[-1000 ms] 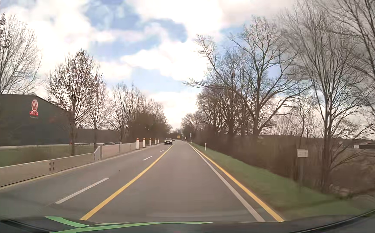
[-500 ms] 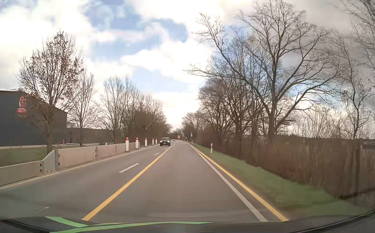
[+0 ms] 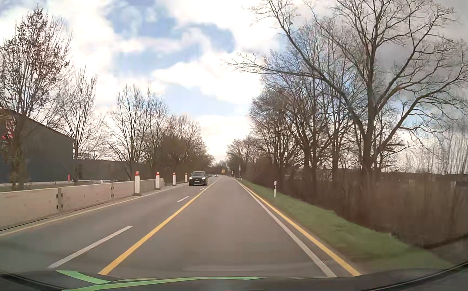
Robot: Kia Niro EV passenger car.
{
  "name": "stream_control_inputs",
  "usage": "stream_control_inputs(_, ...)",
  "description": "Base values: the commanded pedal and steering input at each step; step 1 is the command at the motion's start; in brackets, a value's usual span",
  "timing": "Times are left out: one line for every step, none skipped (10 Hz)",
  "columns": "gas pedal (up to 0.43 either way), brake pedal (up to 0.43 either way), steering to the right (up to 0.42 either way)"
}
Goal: Follow the waypoints while adhering to traffic rules and regulations
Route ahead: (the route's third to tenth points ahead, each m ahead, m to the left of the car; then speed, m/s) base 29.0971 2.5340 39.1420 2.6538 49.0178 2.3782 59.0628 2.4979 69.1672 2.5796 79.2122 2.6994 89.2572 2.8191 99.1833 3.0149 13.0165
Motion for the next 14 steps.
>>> stream_control_inputs(0.118, 0.0, 0.002)
stream_control_inputs(0.118, 0.0, 0.002)
stream_control_inputs(0.118, 0.0, 0.001)
stream_control_inputs(0.118, 0.0, 0.0)
stream_control_inputs(0.118, 0.0, 0.0)
stream_control_inputs(0.118, 0.0, 0.0)
stream_control_inputs(0.118, 0.0, 0.0)
stream_control_inputs(0.118, 0.0, 0.0)
stream_control_inputs(0.118, 0.0, 0.0)
stream_control_inputs(0.118, 0.0, 0.0)
stream_control_inputs(0.118, 0.0, 0.0)
stream_control_inputs(0.118, 0.0, 0.0)
stream_control_inputs(0.118, 0.0, 0.0)
stream_control_inputs(0.118, 0.0, 0.0)
